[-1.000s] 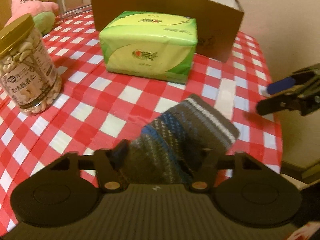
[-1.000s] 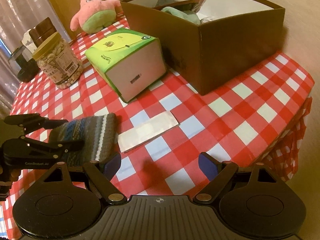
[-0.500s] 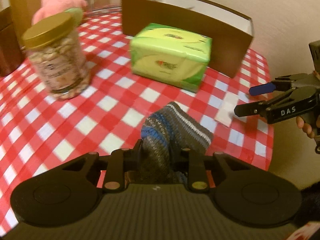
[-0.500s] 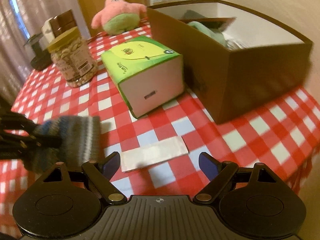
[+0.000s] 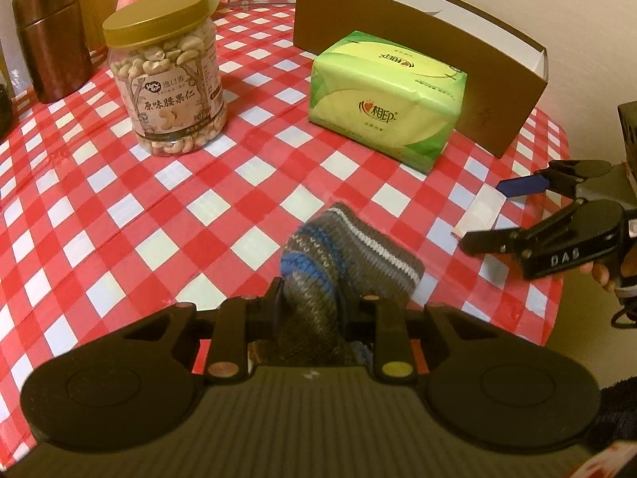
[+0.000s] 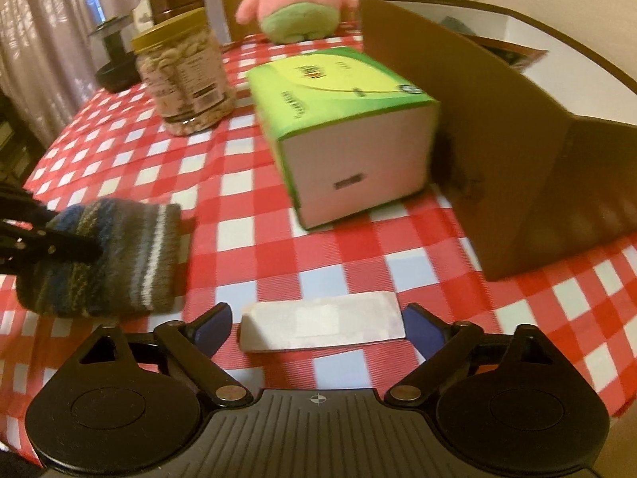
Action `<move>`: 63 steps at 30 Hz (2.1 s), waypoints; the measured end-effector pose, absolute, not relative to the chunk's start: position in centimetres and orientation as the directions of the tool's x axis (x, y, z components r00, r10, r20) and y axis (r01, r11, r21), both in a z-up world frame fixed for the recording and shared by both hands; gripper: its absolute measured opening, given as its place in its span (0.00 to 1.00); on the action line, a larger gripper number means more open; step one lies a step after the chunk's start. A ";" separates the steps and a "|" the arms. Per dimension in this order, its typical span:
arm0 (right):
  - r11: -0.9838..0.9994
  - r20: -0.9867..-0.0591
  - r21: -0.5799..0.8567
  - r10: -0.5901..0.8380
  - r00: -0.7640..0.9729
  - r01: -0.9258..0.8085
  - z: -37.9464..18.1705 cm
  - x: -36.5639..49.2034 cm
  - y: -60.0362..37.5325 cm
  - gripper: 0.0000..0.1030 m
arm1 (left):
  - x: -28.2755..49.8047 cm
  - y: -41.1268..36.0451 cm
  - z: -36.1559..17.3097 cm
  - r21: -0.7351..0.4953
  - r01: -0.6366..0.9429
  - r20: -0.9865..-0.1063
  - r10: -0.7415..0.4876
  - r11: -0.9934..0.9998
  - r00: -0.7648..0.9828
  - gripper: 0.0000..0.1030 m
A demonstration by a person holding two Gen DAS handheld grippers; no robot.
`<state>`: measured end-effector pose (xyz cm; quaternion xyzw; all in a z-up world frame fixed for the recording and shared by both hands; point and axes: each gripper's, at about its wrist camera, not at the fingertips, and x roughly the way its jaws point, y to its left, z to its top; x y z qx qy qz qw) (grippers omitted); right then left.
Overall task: Organize soft objects
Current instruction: 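Lower the right gripper onto the white paper strip and close it, then lift and carry the knit sleeve and white strip with both grippers over the box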
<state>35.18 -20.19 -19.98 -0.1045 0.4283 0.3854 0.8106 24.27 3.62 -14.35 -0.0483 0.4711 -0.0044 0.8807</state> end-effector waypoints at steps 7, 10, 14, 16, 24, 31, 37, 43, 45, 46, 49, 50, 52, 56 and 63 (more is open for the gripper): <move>0.672 -0.783 0.063 0.492 0.381 -0.738 -20.5 34.1 -18.8 0.91 | 24.3 3.5 -14.4 -0.085 -0.046 -0.832 -0.045 0.995 0.553 0.24; 0.682 -0.782 0.063 0.488 0.388 -0.729 -20.6 34.0 -18.8 0.91 | 24.3 3.5 -14.5 -0.085 -0.050 -0.834 -0.043 0.995 0.550 0.24; 0.685 -0.780 0.064 0.488 0.391 -0.726 -20.4 34.0 -19.1 0.86 | 24.3 3.4 -14.4 -0.085 -0.050 -0.832 -0.043 0.995 0.552 0.24; 0.685 -0.781 0.066 0.488 0.390 -0.726 -20.3 33.9 -19.3 0.84 | 24.3 3.4 -14.4 -0.087 -0.050 -0.831 -0.045 0.995 0.554 0.24; 0.692 -0.784 0.073 0.485 0.388 -0.718 -20.0 33.6 -19.8 0.79 | 24.3 3.3 -14.2 -0.090 -0.043 -0.827 -0.051 0.995 0.559 0.24; 0.701 -0.776 0.083 0.492 0.395 -0.709 -19.2 33.2 -20.4 0.78 | 24.3 2.8 -13.5 -0.092 -0.014 -0.816 -0.067 0.996 0.575 0.24; 0.710 -0.762 0.088 0.499 0.412 -0.698 -18.2 32.9 -20.8 0.79 | 24.2 2.0 -12.7 -0.093 0.017 -0.802 -0.085 0.996 0.591 0.24; 0.721 -0.750 0.090 0.503 0.429 -0.688 -17.3 32.5 -21.5 0.79 | 24.2 1.2 -11.8 -0.091 0.045 -0.785 -0.100 0.995 0.611 0.24; 0.725 -0.747 0.095 0.504 0.433 -0.682 -17.0 32.3 -21.8 0.79 | 24.3 0.9 -11.5 -0.090 0.055 -0.781 -0.105 0.994 0.616 0.24; 0.728 -0.746 0.097 0.504 0.435 -0.679 -16.9 32.2 -22.0 0.79 | 24.4 0.8 -11.4 -0.090 0.061 -0.778 -0.108 0.994 0.618 0.24; 0.736 -0.741 0.099 0.504 0.444 -0.669 -16.4 31.9 -22.7 0.79 | 24.5 0.1 -11.0 -0.089 0.082 -0.771 -0.120 0.993 0.625 0.24; 0.739 -0.739 0.100 0.503 0.448 -0.666 -16.3 31.8 -22.9 0.78 | 24.5 -0.1 -10.8 -0.090 0.089 -0.769 -0.126 0.992 0.627 0.24; 0.747 -0.736 0.103 0.501 0.455 -0.657 -16.0 31.5 -23.4 0.78 | 24.6 -0.6 -10.5 -0.093 0.104 -0.763 -0.139 0.990 0.632 0.24; 0.761 -0.731 0.107 0.496 0.468 -0.640 -15.4 31.2 -24.7 0.78 | 24.8 -1.7 -9.6 -0.105 0.142 -0.747 -0.172 0.984 0.642 0.24; 0.798 -0.724 0.107 0.471 0.504 -0.593 -14.1 31.0 -27.5 0.78 | 26.0 -3.9 -7.4 -0.120 0.216 -0.703 -0.237 0.969 0.671 0.24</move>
